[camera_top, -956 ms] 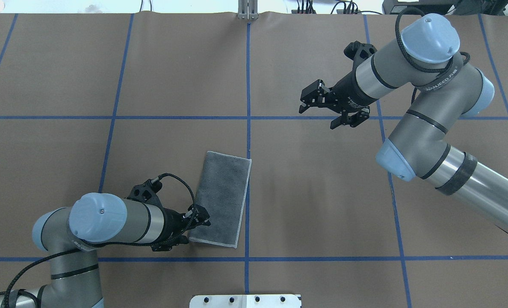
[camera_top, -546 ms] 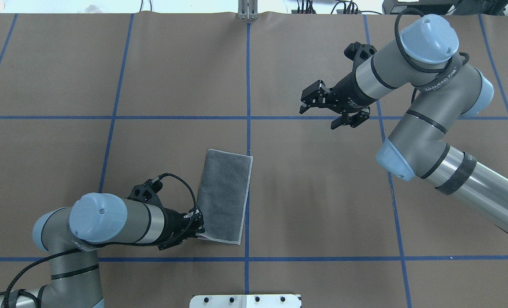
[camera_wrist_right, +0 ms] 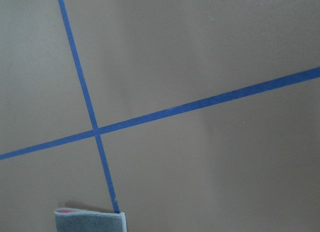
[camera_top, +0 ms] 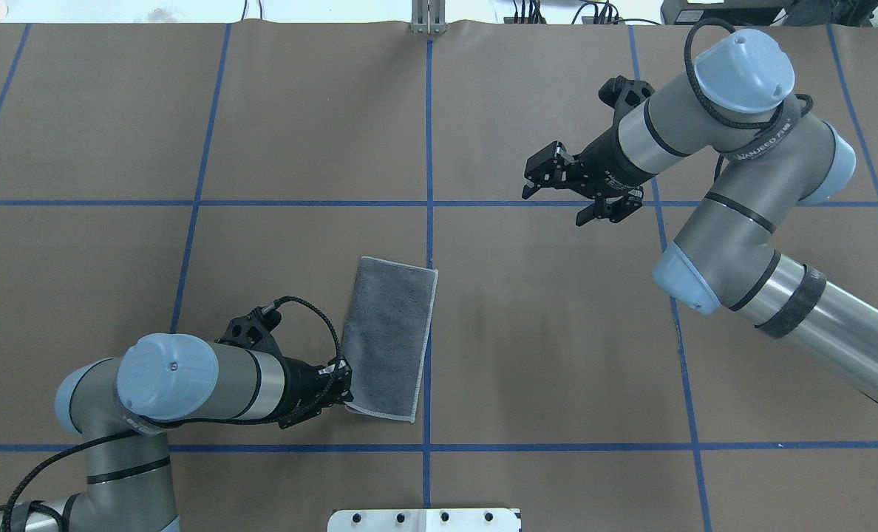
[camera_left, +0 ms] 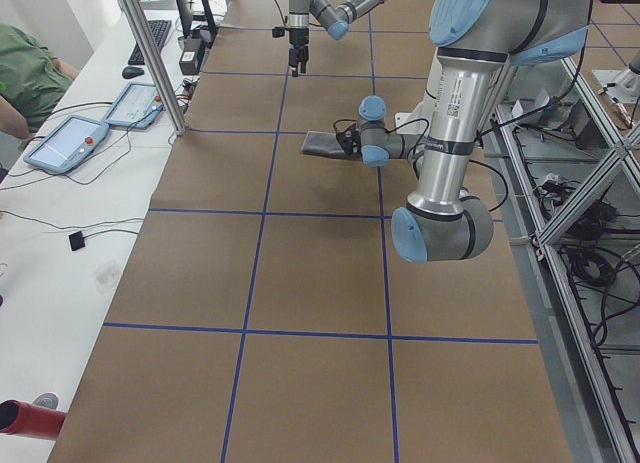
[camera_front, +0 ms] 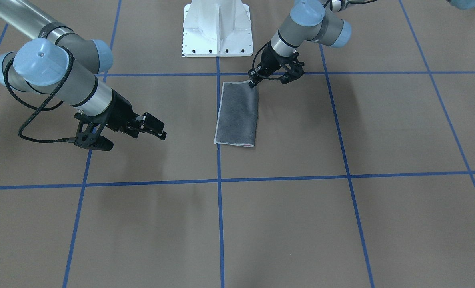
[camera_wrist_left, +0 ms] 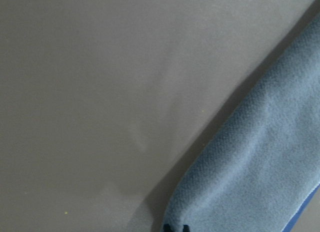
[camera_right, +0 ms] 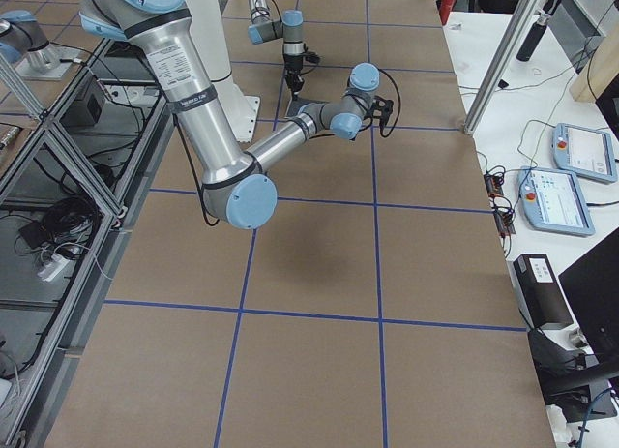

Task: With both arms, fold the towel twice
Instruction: 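Lift the near end with the left gripper and fold it toward the far end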

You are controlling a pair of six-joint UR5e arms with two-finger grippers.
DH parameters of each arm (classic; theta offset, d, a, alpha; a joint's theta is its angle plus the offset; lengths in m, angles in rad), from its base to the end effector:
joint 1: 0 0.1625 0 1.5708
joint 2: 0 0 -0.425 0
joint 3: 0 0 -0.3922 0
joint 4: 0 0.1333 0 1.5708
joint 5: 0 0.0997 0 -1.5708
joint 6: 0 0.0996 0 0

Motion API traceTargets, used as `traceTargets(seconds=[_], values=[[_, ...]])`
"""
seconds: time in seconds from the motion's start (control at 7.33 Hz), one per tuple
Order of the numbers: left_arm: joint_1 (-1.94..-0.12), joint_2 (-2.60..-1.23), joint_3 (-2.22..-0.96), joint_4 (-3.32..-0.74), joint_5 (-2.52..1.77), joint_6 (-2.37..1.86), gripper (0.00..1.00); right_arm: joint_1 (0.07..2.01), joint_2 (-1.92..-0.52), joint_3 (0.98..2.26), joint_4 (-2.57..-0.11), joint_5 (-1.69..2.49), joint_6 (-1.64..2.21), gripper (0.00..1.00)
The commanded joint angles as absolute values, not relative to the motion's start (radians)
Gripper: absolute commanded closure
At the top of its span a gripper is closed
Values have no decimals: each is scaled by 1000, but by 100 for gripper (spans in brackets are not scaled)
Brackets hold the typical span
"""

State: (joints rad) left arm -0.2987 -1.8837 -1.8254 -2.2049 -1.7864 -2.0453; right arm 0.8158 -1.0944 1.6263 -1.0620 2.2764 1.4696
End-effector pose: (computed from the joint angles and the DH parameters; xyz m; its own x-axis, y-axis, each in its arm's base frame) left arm 0.5293 -0.2801 0.2982 0.2626 -0.5478 -0.7943 0.2437 0.8342 -0.4948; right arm -0.3945 -0.5195 0.2936 0.3620 0.2725 0.8915 -0.1351 0.9616 -0.2390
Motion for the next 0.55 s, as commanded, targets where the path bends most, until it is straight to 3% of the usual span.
traceTargets(seconds=[0.0, 0.41], values=[[-296, -1978, -1841, -2081, -1789, -2077, 100, 815, -1095, 1620, -1062, 2276, 1470, 0], [-365, -2009, -1807, -2051, -1787, -2077, 100, 813, -1095, 1618, -1063, 2275, 1470, 0]])
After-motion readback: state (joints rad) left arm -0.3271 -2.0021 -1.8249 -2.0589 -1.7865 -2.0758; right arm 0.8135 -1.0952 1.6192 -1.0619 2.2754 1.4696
